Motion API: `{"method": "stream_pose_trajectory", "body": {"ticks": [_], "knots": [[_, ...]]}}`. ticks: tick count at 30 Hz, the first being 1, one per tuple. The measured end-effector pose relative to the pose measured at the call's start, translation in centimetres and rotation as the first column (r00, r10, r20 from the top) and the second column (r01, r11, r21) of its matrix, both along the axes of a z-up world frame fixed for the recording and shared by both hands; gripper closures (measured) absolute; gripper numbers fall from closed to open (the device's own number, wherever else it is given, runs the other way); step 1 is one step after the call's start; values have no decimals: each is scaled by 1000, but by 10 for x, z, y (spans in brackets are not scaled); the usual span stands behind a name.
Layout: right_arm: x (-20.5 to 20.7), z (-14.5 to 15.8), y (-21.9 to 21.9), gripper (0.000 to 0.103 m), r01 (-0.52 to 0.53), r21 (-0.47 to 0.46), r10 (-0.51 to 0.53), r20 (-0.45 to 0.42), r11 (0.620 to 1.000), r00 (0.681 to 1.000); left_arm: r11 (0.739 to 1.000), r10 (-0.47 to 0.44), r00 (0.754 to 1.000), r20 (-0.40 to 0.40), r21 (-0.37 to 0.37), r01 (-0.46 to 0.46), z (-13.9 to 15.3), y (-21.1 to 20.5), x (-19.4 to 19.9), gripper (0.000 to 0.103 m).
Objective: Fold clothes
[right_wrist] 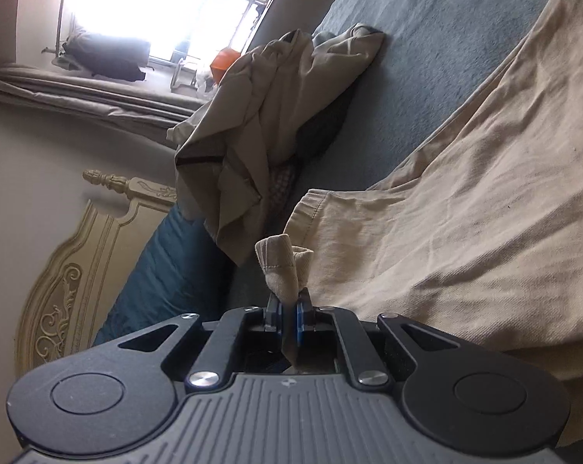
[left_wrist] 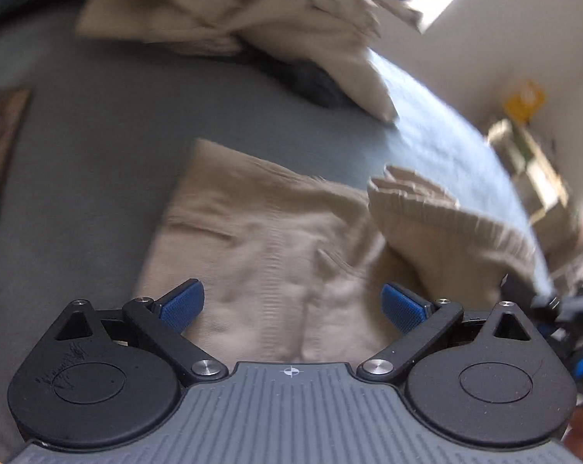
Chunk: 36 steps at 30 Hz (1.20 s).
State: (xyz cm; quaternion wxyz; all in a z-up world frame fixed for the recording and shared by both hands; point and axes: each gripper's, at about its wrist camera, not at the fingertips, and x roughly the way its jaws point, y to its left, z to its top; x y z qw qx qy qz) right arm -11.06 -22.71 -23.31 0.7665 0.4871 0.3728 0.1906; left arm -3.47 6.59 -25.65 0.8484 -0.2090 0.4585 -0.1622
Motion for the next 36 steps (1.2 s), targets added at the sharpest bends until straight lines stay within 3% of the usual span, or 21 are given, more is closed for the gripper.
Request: {"method": "stream_pose_trajectory", "body": {"ticks": [5, 10, 12, 16, 25, 27, 30, 32, 33, 35, 36], "knots": [[6, 3, 39, 96, -70, -47, 71, 19, 996, 997, 992, 77, 996, -52, -93, -81, -7, 27, -2, 8], [6, -1, 77, 96, -159, -204, 162, 3, 966, 987, 987, 106, 992, -71, -116, -114, -11, 42, -4, 20], [5, -2, 89, 96, -191, -271, 197, -4, 943, 980, 987, 104, 992, -69, -116, -111, -10, 47, -6, 20], [-1, 4, 97, 96, -203, -348, 223, 18, 915, 975, 984, 117, 991, -67, -125, -125, -9, 52, -5, 21], [7, 30, 117, 96, -116, -410, 211, 194, 905, 958, 964, 211, 975, -75, -149, -220, -10, 87, -7, 23], [9, 27, 128, 96, -130, -439, 239, 203, 889, 950, 959, 227, 970, -87, -151, -238, -13, 96, -7, 23], [21, 4, 157, 93, -244, -544, 339, 79, 803, 938, 955, 232, 966, -111, -163, -248, -17, 103, -6, 23], [22, -13, 169, 84, -321, -575, 381, -19, 752, 925, 958, 214, 970, -117, -171, -232, -17, 103, -5, 23], [20, -14, 172, 81, -335, -585, 397, -24, 739, 918, 960, 200, 973, -114, -174, -218, -17, 101, -4, 23], [16, -6, 174, 52, -359, -578, 442, 3, 733, 897, 965, 173, 979, -109, -181, -191, -16, 98, -3, 23], [15, -2, 174, 46, -383, -565, 472, 14, 731, 881, 967, 158, 982, -106, -185, -176, -16, 96, -3, 23]]}}
